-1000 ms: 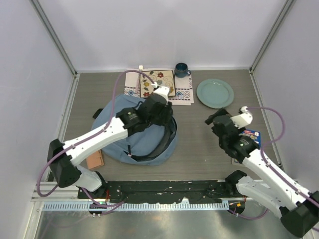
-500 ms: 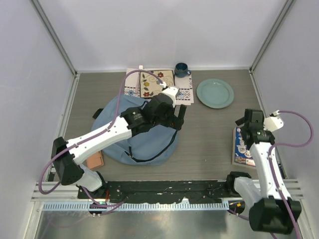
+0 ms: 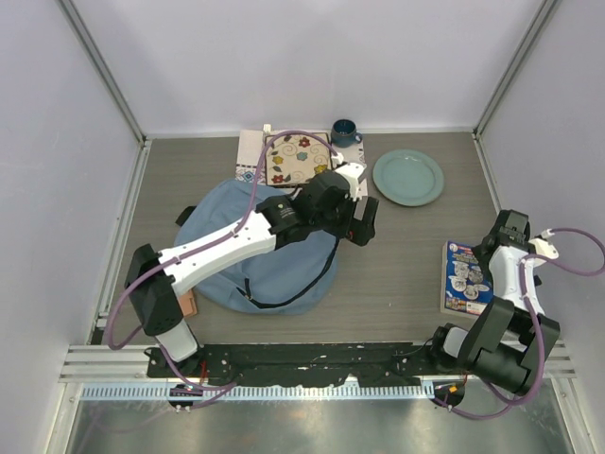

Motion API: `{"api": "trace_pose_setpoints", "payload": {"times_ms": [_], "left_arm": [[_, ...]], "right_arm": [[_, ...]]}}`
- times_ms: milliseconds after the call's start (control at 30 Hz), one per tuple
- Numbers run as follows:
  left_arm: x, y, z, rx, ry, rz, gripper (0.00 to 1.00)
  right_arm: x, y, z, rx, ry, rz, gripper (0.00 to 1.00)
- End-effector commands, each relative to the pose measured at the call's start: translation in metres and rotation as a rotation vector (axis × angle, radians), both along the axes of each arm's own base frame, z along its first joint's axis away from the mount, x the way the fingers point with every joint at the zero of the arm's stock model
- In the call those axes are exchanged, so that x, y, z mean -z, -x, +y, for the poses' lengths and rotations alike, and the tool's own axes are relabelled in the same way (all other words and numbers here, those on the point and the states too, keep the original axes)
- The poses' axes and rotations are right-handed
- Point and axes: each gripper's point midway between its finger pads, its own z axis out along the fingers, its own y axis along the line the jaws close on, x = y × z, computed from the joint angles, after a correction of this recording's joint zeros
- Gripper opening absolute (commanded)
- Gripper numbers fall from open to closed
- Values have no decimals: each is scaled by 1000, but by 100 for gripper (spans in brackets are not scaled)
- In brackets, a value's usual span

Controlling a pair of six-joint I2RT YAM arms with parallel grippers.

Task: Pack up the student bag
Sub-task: Pick up the book from the center of the board.

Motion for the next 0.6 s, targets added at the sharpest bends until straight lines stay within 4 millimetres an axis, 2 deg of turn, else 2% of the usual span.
{"api": "trace_pose_setpoints", "payload": {"times_ms": [0,200,300,367,433,567], "left_arm": [[-31,-2,-19,46,95,-36,100],[-28,0,-34,82,123,2,100],[-26,1,-38,91,122,14,100],[-25,0,-39,96,118,16,100],[-23,0,-40,100,113,15,99],[-17,-2,-43,104,99,23,100]], "right_arm": [[4,0,-19,12,80,10,100],[22,0,-19,33,34,-4,100],[26,2,-20,52,44,-22,100],[26,-4,-18,40,34,-58,100],[31,-6,-15,30,15,-69,100],[46,-15,8,-53,-109,-88,100]]}}
